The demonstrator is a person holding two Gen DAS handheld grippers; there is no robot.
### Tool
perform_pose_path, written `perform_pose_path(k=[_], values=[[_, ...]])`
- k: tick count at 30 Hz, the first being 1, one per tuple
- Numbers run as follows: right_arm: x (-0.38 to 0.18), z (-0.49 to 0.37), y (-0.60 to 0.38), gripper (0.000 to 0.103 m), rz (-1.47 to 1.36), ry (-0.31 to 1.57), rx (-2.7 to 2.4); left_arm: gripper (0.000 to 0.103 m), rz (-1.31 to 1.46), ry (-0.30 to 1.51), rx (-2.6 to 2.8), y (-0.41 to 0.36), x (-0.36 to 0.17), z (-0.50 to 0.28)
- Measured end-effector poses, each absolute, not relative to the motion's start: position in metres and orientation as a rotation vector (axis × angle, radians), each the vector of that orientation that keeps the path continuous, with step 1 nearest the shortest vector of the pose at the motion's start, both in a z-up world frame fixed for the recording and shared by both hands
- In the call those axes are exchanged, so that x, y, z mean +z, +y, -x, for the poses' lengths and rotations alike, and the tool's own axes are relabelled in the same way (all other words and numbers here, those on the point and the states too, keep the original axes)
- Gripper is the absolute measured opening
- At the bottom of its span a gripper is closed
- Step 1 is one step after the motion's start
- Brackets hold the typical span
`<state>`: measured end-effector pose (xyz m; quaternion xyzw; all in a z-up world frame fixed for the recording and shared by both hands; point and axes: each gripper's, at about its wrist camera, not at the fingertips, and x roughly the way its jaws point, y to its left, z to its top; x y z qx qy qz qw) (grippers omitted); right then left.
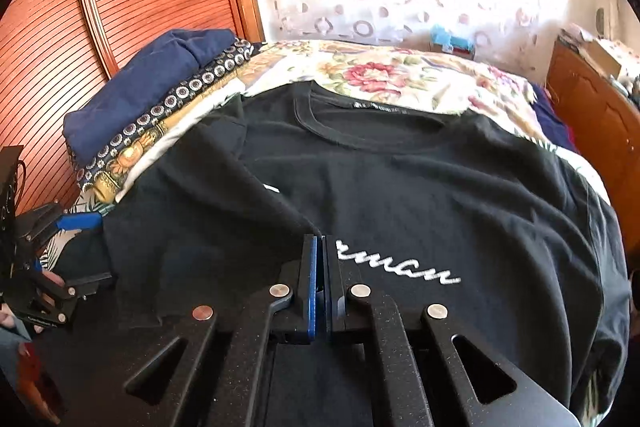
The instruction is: Fold small clothes
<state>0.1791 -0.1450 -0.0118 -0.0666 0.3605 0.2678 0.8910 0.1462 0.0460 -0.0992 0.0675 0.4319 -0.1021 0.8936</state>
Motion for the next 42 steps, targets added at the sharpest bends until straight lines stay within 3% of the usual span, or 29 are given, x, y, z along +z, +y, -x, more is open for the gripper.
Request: perform_pose_path(k=[3,7,9,10,11,23,33,42], values=[[-0.022,-0.181,-0.146,0.002,0.146,0.765,0.536,0.087,-0.141,0.896,-0.211,0.045,-0.099,-0.146],[-0.023,-0.174,-0.147,0.011,0.168,0.744,0.525,0.087,-0.141,0.895,-0.208,0.045,-0.099,-0.148],[-0.018,-0.17,-0.147,0.033,0.174,0.733,0.518,0.087,-0.14,0.895,-0.208,0.045,-0.099,-0.148],[-0.015,-0.165,-0.15,0.049,0.178,0.727,0.504,0.087,-0.14,0.895,-0.208,0.045,-0.099,-0.147],[-0.013,-0.159,-0.153,0.053,0.175,0.715,0.498,0.087,-0.141,0.895,-0.208,0.045,-0.099,-0.147],[-0.001,-0.083,-0.267,0.068,0.074,0.617,0.337,0.087,-0.135,0.896,-0.197,0.046,-0.099,-0.149],[-0.012,-0.083,-0.359,0.069,-0.026,0.634,0.148,0.087,-0.113,0.837,-0.237,0.02,-0.082,-0.132],[-0.038,-0.137,-0.366,0.069,-0.171,0.753,0.135,0.087,-0.068,0.807,-0.341,-0.028,-0.069,-0.129]])
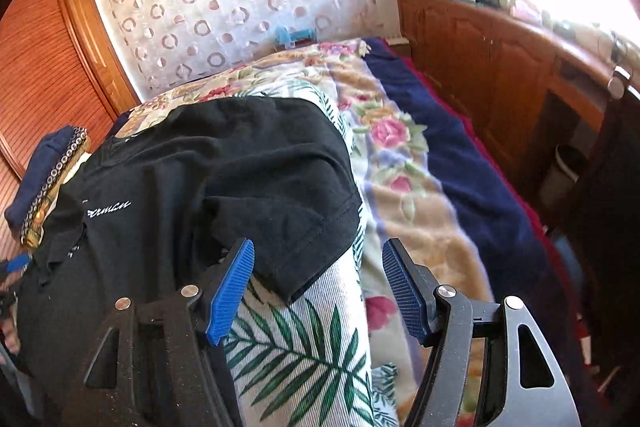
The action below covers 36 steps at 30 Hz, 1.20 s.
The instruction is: Fold small clothes
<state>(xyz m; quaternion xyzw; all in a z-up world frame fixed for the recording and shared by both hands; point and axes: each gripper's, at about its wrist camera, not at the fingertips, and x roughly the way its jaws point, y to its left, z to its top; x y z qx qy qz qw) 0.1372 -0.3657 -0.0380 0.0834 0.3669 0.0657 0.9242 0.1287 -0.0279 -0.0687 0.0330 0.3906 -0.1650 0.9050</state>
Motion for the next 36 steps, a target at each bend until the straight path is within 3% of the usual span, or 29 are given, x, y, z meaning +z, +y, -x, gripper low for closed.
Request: perform_pose_path(k=[7,10,14,16,30,31,34,36], values=[[-0.048,-0.167,-0.389,0.069,-0.261,0.871,0.152,0.087,-0.037,0.791,-0.368,-0.044,-0.065,-0.124],[-0.043,-0.172,-0.394,0.051,-0.29,0.894,0.18,0.087,-0.027,0.781,-0.368,-0.044,-0.062,-0.118],[-0.033,-0.169,-0.397,0.012,-0.266,0.862,0.173,0.087,-0.004,0.768,-0.367,-0.041,-0.057,-0.114],[-0.026,-0.163,-0.392,0.005,-0.215,0.824,0.156,0.087,0.004,0.762,-0.366,-0.04,-0.056,-0.113],[0.066,-0.116,-0.262,0.006,0.051,0.539,0.371,0.087,0.025,0.721,-0.326,-0.023,-0.044,-0.106],[0.065,-0.114,-0.252,0.015,0.06,0.55,0.384,0.087,0.024,0.718,-0.325,-0.023,-0.044,-0.104],[0.057,-0.108,-0.243,0.056,0.077,0.571,0.395,0.087,0.022,0.713,-0.325,-0.023,-0.044,-0.103],[0.053,-0.109,-0.252,0.058,0.065,0.569,0.386,0.087,0.023,0.709,-0.323,-0.022,-0.043,-0.102]])
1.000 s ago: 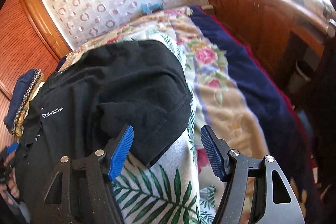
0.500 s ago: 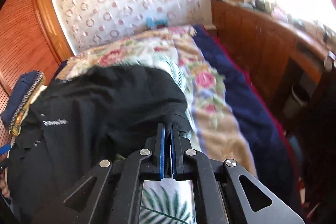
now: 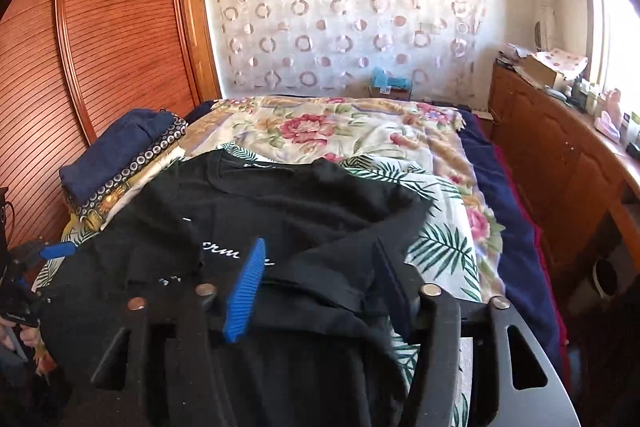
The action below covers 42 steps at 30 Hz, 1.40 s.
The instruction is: Fold small clothes
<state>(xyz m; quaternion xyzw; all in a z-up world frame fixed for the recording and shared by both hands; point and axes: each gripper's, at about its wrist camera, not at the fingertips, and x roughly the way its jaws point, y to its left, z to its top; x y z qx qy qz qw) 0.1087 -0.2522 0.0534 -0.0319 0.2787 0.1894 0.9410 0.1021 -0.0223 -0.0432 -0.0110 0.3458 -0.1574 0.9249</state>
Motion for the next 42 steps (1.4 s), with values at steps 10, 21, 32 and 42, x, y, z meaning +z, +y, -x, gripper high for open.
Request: perform_pose_path(k=[10,21,32,42], values=[[0.012,-0.162,-0.293,0.058,-0.05,0.767,0.256,0.087,0.037,0.704,-0.307,-0.021,-0.046,-0.103],[0.023,-0.193,-0.267,0.006,-0.022,0.768,0.32,0.087,0.056,0.709,-0.288,-0.012,-0.05,-0.102],[0.056,-0.212,-0.199,0.005,0.108,0.697,0.419,0.087,0.06,0.716,-0.263,0.004,-0.052,-0.111],[0.04,-0.266,-0.173,0.027,0.179,0.725,0.452,0.087,0.051,0.736,-0.237,0.013,-0.05,-0.139]])
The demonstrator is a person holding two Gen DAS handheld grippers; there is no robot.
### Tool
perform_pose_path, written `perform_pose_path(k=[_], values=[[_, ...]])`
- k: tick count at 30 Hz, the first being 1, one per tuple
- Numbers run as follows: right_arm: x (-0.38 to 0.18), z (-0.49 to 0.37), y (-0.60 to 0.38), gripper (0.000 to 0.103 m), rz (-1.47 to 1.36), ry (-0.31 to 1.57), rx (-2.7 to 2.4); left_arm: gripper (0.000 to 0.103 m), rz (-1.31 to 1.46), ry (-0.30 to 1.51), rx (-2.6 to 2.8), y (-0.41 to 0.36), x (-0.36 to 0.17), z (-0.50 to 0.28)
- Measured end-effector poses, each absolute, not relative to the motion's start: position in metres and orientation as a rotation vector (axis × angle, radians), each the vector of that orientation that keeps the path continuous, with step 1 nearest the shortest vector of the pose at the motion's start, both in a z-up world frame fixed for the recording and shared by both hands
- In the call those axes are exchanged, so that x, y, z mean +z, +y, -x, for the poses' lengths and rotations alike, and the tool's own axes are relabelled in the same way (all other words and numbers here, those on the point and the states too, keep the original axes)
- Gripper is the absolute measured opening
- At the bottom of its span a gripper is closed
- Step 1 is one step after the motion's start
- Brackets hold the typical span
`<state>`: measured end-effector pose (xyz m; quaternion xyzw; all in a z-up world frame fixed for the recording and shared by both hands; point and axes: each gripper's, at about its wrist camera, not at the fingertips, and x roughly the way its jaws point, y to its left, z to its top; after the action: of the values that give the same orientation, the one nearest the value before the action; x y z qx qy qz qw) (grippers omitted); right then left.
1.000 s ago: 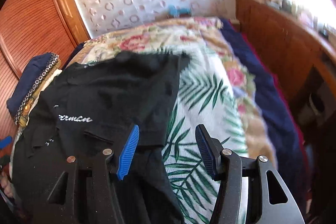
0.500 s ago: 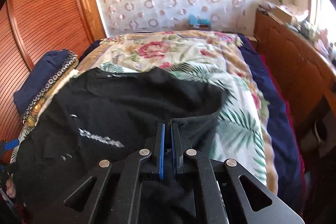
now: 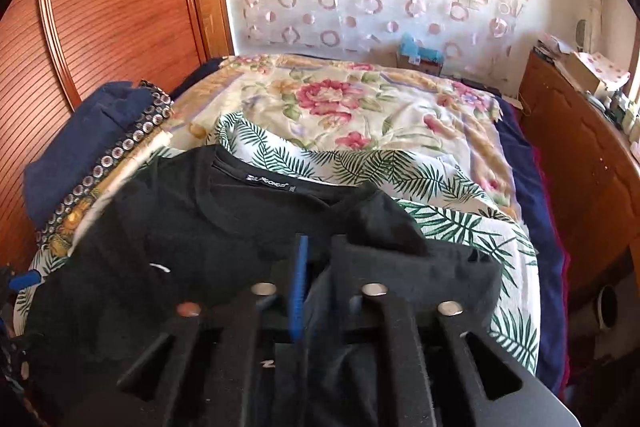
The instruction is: Fold small clothes
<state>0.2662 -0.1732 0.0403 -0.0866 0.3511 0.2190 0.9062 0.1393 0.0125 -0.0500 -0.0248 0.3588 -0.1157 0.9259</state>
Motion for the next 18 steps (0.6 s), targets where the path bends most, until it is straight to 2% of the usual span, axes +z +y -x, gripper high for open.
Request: perform_pose_path(k=[1,2,5,8,11,15,18], values=[[0.039,-0.27,-0.175,0.042,0.186,0.719,0.442,0.087,0.045,0.734,-0.235,0.013,-0.049,-0.143],[0.042,-0.272,-0.174,0.05,0.191,0.712,0.436,0.087,0.04,0.733,-0.231,0.013,-0.047,-0.148],[0.037,-0.276,-0.182,0.056,0.206,0.694,0.413,0.087,0.027,0.729,-0.229,0.017,-0.043,-0.161],[0.025,-0.273,-0.195,0.057,0.235,0.7,0.373,0.086,0.009,0.728,-0.226,0.022,-0.037,-0.181],[0.009,-0.276,-0.208,0.057,0.281,0.717,0.307,0.075,0.011,0.748,-0.238,0.025,-0.033,-0.202],[-0.012,-0.288,-0.226,0.057,0.252,0.751,0.255,0.053,-0.028,0.8,-0.212,0.025,-0.033,-0.239],[-0.022,-0.297,-0.229,0.057,0.213,0.771,0.249,0.05,-0.071,0.852,-0.179,0.022,-0.038,-0.266]])
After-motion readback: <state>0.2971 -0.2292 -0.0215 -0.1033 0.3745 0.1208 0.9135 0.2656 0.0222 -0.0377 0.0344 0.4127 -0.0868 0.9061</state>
